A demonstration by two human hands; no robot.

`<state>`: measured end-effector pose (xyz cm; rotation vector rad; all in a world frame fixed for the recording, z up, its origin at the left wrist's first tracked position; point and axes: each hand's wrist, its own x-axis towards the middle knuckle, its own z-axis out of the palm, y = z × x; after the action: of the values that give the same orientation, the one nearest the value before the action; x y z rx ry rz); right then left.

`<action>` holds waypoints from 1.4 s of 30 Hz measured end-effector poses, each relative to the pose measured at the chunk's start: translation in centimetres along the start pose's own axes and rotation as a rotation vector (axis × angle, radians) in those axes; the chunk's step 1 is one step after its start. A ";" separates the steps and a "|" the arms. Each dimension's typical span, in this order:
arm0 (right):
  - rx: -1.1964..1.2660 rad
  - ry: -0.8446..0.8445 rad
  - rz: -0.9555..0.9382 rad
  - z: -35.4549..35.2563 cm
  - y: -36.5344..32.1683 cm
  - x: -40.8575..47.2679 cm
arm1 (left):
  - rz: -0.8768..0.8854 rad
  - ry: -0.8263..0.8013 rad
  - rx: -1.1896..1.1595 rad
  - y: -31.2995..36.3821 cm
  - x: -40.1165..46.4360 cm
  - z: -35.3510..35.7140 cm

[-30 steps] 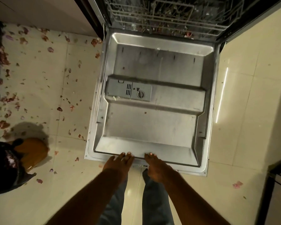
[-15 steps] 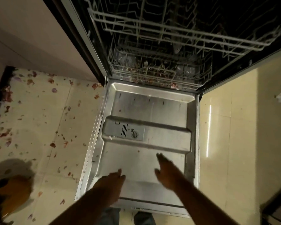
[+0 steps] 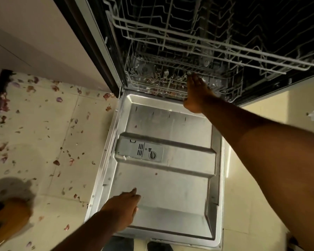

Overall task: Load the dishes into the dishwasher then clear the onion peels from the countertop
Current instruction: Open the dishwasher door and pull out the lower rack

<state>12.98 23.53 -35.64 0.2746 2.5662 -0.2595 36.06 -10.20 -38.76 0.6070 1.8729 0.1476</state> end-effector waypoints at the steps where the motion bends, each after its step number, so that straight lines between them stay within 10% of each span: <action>1: -0.043 -0.050 0.010 0.2 0.1 0.6 | -0.001 -0.011 0.000 -0.3 -0.2 0.2; 11: -0.005 -0.077 0.075 2.7 -1.0 -0.2 | -0.052 0.020 -0.008 -2.3 0.1 -0.5; 22: -0.016 -0.054 0.059 10.5 -4.1 -15.8 | 0.056 0.612 -0.012 5.9 1.7 -7.7; 42: 0.220 -0.116 0.096 17.9 -7.2 -30.4 | 0.126 0.410 0.186 7.3 -0.9 -1.9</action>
<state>45.38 7.99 -33.37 0.4487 2.4032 -0.5080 37.06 -4.03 -34.48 0.8739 2.2604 0.1926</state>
